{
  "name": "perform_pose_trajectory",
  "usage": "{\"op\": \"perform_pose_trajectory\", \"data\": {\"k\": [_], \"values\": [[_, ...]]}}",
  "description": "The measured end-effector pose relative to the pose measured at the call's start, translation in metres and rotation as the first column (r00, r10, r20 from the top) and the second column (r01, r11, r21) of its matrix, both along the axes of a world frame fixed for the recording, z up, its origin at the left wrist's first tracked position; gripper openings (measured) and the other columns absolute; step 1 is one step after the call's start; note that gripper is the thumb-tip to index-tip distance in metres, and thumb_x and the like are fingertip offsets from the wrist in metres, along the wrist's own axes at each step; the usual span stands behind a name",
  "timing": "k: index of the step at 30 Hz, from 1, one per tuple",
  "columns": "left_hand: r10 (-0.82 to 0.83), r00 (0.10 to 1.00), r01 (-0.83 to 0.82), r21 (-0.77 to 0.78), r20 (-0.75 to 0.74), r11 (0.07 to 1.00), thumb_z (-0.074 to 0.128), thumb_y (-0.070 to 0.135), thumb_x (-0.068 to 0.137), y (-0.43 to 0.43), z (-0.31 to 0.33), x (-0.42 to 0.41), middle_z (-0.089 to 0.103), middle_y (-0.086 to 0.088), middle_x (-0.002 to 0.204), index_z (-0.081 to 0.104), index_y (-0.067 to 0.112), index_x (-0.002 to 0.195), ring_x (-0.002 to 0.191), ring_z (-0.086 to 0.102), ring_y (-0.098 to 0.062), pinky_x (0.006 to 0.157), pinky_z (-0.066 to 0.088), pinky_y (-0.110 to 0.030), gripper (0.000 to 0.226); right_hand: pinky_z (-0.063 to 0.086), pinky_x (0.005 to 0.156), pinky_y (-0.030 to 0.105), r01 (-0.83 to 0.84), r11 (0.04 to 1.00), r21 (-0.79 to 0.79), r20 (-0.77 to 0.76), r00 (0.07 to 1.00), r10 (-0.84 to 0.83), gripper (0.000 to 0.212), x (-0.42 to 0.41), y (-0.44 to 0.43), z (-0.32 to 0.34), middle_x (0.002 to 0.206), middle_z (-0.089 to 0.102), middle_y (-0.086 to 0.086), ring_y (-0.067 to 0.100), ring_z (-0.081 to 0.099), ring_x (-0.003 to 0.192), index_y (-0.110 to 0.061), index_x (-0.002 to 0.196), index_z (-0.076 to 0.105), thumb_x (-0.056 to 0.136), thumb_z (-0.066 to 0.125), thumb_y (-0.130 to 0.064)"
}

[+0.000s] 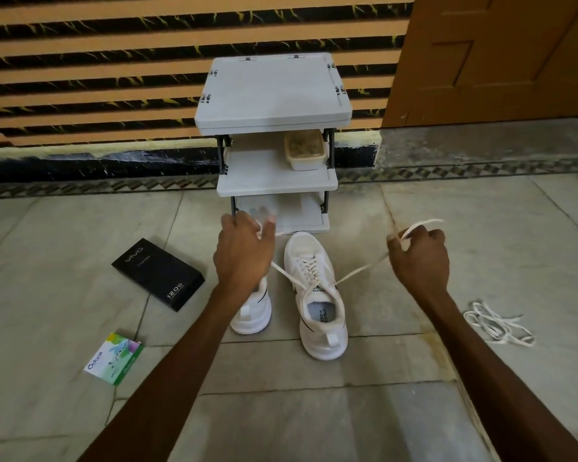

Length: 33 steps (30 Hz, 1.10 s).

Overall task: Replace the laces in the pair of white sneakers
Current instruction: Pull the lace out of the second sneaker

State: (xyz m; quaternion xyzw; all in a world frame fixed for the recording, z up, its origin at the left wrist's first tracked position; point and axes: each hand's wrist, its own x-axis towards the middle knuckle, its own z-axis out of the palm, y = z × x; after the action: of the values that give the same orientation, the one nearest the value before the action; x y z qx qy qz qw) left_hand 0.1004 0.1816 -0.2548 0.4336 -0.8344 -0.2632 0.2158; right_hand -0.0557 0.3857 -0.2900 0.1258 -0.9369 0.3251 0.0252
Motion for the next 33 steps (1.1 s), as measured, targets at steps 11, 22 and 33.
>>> {"op": "perform_pose_trajectory", "data": {"k": [11, 22, 33], "values": [[-0.290, 0.924, 0.301, -0.006, 0.250, 0.954, 0.058, 0.027, 0.093, 0.066, -0.059, 0.009, 0.063, -0.010, 0.113, 0.019, 0.017, 0.150, 0.097, 0.065, -0.024, 0.071, 0.051, -0.030, 0.070, 0.053, 0.071, 0.028, -0.450, 0.827, 0.336, 0.153, 0.893, 0.424, 0.039, 0.066, -0.040, -0.021, 0.100, 0.070, 0.007, 0.026, 0.067, 0.085, -0.017, 0.113, 0.061, 0.085, 0.066, -0.043], [-0.178, 0.983, 0.183, 0.207, -0.043, 0.961, 0.060, 0.011, 0.084, 0.057, -0.079, 0.009, 0.064, -0.008, 0.081, 0.032, 0.015, 0.126, 0.074, 0.063, -0.026, 0.062, 0.047, -0.033, 0.051, 0.030, 0.048, 0.006, -0.365, 0.928, 0.076, 0.108, 0.928, 0.356, 0.020, 0.066, -0.044, -0.049, 0.078, 0.073, 0.003, 0.014, 0.063, 0.063, -0.014, 0.098, 0.071, 0.090, 0.063, -0.030], [-0.225, 0.972, 0.233, 0.231, -0.062, 0.944, 0.069, 0.014, 0.083, 0.044, -0.085, 0.011, 0.066, -0.005, 0.088, 0.034, 0.023, 0.123, 0.080, 0.066, -0.021, 0.070, 0.057, -0.035, 0.054, 0.042, 0.069, 0.023, -0.558, 0.813, 0.168, -0.064, 0.816, 0.574, 0.045, 0.074, -0.048, -0.044, 0.126, 0.052, 0.003, 0.021, 0.050, 0.103, -0.025, 0.103, 0.066, 0.063, 0.080, -0.009]]}}
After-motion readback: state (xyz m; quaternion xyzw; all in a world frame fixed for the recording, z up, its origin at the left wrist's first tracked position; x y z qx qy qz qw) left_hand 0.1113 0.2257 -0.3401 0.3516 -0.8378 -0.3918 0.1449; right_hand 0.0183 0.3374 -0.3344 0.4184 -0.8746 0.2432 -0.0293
